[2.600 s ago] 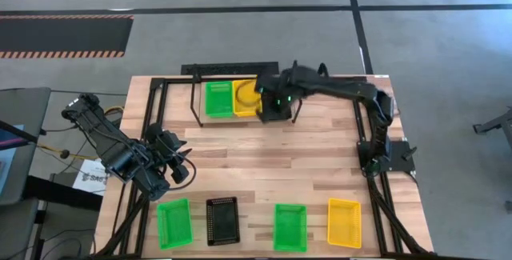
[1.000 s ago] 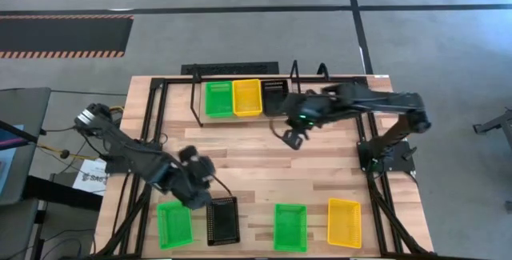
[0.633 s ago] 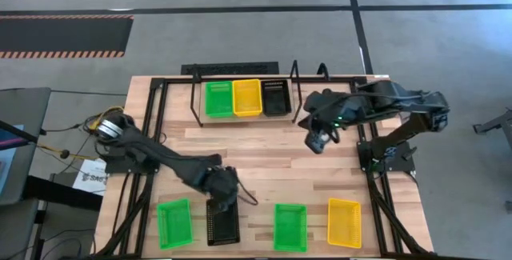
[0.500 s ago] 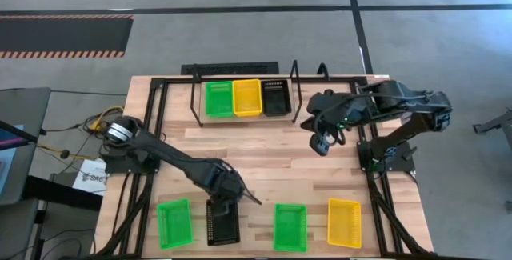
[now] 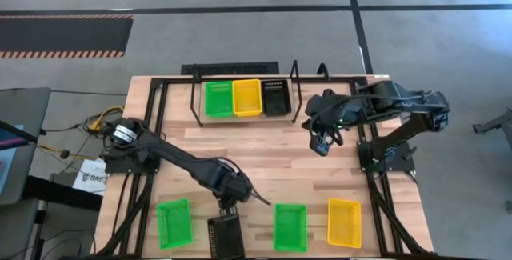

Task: Stack baskets on shelf by color
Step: Stack the black bin on top of the black bins on the shelf

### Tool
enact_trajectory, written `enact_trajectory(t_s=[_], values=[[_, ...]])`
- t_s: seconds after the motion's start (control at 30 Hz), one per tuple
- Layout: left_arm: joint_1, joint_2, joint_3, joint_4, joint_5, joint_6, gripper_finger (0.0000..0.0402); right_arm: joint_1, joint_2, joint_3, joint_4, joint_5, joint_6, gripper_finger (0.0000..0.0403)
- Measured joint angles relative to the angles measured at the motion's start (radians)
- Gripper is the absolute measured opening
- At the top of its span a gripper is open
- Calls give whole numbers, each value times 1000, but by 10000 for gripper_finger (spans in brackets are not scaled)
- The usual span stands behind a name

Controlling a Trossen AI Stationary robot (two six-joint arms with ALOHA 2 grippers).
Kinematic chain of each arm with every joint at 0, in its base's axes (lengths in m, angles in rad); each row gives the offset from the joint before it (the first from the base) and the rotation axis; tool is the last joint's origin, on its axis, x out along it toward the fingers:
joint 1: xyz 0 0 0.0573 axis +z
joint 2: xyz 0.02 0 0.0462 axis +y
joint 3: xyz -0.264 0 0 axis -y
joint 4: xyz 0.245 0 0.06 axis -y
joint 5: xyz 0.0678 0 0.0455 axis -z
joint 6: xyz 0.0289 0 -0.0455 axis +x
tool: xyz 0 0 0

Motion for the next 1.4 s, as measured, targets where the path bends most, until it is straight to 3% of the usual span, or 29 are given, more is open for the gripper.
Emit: enact_trajectory(t_s=[0.37,0.6,0.9,1.17,1.4], values=[[-2,-1,67,2,148,-21,116,-4,4,0,0,-1,-55,33],[-19,-1,67,-22,156,-20,130,-4,5,0,0,-1,-116,33],[-86,-1,67,-38,121,-82,170,-4,5,0,-1,-1,-175,33],[-141,-1,50,-33,-1,-118,171,-5,5,0,-1,-1,-184,33],[-154,-1,-4,-10,5,-167,171,-5,5,0,0,-1,-183,33]])
